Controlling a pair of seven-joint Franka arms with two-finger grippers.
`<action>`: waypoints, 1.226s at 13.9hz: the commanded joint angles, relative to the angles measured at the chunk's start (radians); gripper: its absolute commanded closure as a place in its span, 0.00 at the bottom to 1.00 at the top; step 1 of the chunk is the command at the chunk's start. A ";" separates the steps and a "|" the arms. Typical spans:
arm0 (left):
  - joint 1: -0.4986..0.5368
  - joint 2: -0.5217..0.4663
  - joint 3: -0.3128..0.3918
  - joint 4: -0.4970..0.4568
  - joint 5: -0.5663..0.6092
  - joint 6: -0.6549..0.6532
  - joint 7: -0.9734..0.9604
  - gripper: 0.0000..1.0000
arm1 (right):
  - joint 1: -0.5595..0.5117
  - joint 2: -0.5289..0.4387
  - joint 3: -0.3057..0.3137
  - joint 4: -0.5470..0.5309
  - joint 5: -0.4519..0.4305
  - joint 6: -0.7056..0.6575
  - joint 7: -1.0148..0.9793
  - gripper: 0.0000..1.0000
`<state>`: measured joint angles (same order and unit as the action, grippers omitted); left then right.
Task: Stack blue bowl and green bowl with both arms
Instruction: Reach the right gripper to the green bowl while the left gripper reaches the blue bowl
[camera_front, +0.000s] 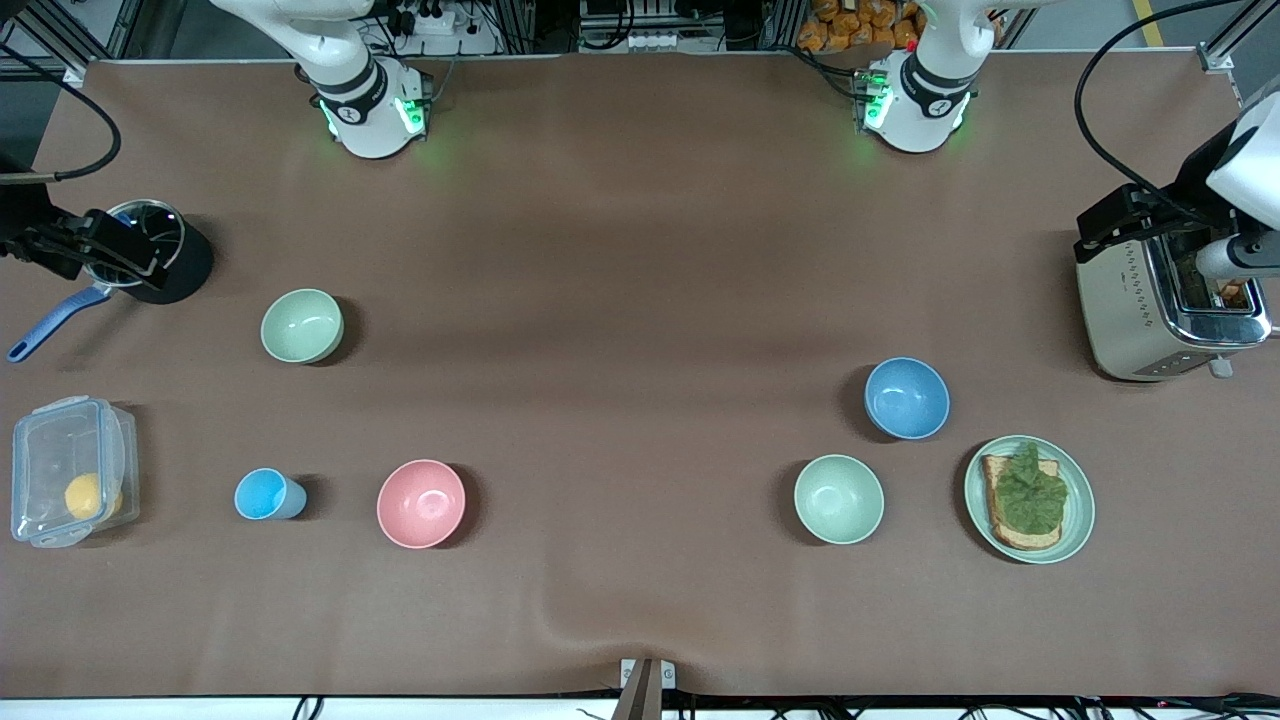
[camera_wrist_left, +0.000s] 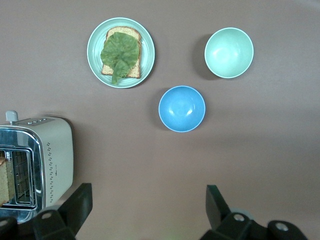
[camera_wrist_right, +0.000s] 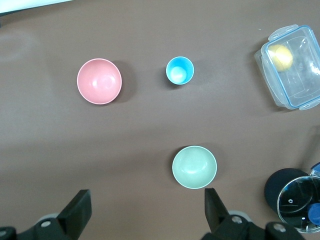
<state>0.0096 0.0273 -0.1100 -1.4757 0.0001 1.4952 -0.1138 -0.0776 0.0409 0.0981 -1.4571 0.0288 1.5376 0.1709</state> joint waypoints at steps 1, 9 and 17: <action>0.000 0.006 -0.005 0.025 0.026 -0.020 0.020 0.00 | -0.005 -0.012 0.002 0.004 0.010 -0.016 0.012 0.00; 0.001 0.011 0.001 0.026 0.020 -0.020 0.003 0.00 | -0.022 0.016 0.003 -0.003 0.005 -0.014 0.007 0.00; 0.012 0.080 -0.003 -0.029 0.017 -0.029 0.003 0.00 | -0.027 0.157 0.002 0.000 -0.099 -0.019 -0.028 0.00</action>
<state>0.0182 0.0645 -0.1073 -1.5069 0.0002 1.4776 -0.1138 -0.0876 0.1989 0.0915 -1.4669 -0.0520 1.5333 0.1660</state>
